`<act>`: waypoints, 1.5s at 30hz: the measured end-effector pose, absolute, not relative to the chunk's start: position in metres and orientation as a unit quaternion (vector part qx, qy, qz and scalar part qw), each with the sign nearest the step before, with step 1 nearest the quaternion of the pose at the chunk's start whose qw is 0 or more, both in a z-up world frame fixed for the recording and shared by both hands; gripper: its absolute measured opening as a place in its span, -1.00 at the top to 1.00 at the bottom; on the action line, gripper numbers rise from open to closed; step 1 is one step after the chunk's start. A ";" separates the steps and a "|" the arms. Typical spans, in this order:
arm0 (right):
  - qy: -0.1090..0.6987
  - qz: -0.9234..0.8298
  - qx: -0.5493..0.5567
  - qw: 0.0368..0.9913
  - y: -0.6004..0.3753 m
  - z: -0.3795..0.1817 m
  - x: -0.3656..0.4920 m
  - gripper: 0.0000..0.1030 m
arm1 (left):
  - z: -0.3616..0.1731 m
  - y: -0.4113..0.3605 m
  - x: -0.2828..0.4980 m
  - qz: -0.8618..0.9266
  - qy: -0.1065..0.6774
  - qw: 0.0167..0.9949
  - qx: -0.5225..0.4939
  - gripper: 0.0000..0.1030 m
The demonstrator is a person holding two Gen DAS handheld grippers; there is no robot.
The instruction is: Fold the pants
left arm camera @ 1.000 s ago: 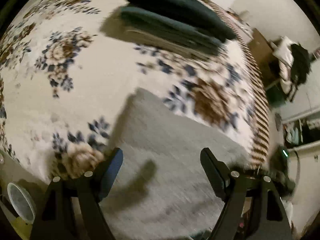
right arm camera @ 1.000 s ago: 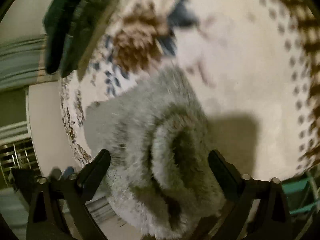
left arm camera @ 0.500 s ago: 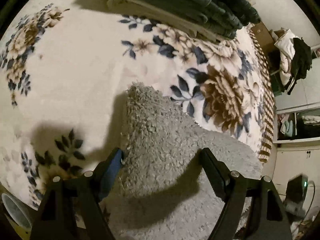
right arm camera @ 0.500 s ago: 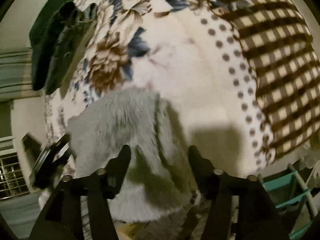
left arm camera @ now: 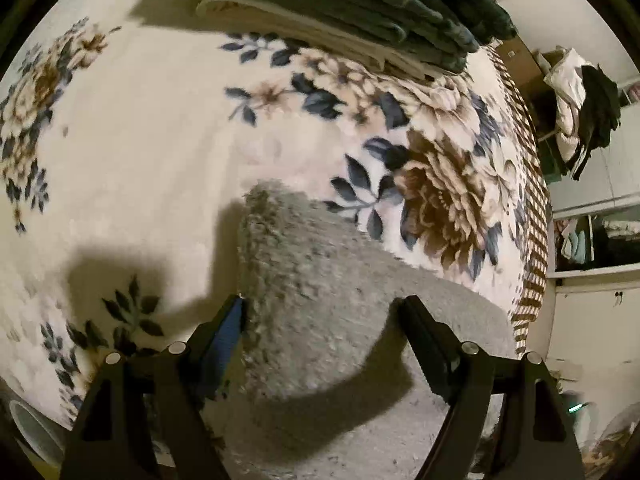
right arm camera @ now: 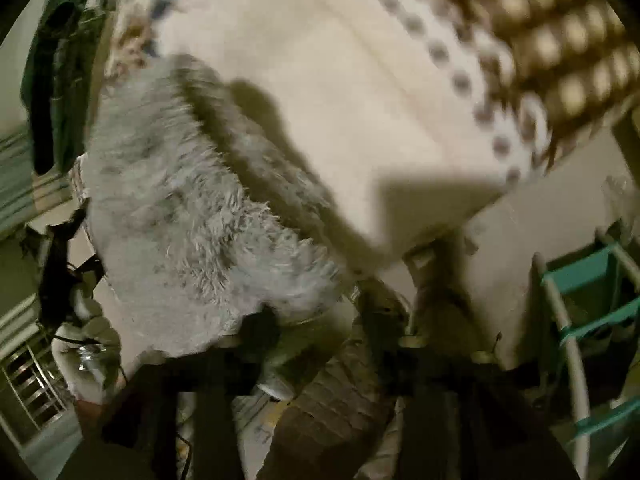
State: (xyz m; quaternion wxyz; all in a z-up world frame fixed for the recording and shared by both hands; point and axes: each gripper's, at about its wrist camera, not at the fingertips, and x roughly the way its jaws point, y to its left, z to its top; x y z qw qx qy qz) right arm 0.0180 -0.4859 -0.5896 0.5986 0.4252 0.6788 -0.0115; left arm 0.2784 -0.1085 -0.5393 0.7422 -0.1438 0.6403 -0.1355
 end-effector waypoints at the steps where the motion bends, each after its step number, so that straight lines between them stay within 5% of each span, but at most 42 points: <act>1: 0.665 -0.004 0.419 0.618 -0.489 -0.576 0.025 -0.20 | -0.539 -0.110 0.278 -0.135 0.640 0.744 -0.140 -0.52; 3: 0.639 0.010 0.408 0.652 -0.489 -0.555 0.049 -0.41 | -0.539 -0.112 0.277 -0.135 0.637 0.747 -0.131 -0.52; 12: 0.635 0.036 0.380 0.671 -0.500 -0.583 0.152 -0.41 | -0.538 -0.117 0.273 -0.136 0.630 0.758 -0.099 -0.52; 13: 0.640 0.040 0.375 0.669 -0.497 -0.592 0.155 -0.36 | -0.538 -0.117 0.273 -0.136 0.630 0.758 -0.098 -0.52; 15: 0.640 0.032 0.359 0.679 -0.494 -0.595 0.161 0.31 | -0.538 -0.116 0.273 -0.137 0.630 0.758 -0.100 -0.52; 19: 0.611 -0.010 0.354 0.708 -0.505 -0.584 0.163 0.53 | -0.539 -0.115 0.273 -0.139 0.631 0.756 -0.102 -0.52; 21: 0.606 -0.042 0.354 0.711 -0.515 -0.584 0.160 0.99 | -0.539 -0.116 0.273 -0.138 0.630 0.758 -0.098 -0.52; 25: 0.616 -0.013 0.399 0.679 -0.525 -0.596 0.157 0.98 | -0.539 -0.113 0.273 -0.136 0.630 0.758 -0.102 -0.52; 28: 0.622 0.007 0.393 0.678 -0.523 -0.586 0.152 0.62 | -0.537 -0.110 0.271 -0.135 0.631 0.756 -0.111 -0.52; 30: 0.613 0.032 0.398 0.682 -0.523 -0.576 0.142 -1.00 | -0.531 -0.104 0.266 -0.142 0.630 0.752 -0.132 -0.52; 35: 0.621 0.084 0.396 0.671 -0.503 -0.582 0.114 -1.00 | -0.514 -0.072 0.241 -0.166 0.609 0.744 -0.219 -0.87; 45: 0.650 0.189 0.429 0.599 -0.458 -0.662 0.111 -1.00 | -0.575 -0.062 0.232 -0.205 0.641 0.679 -0.292 -0.88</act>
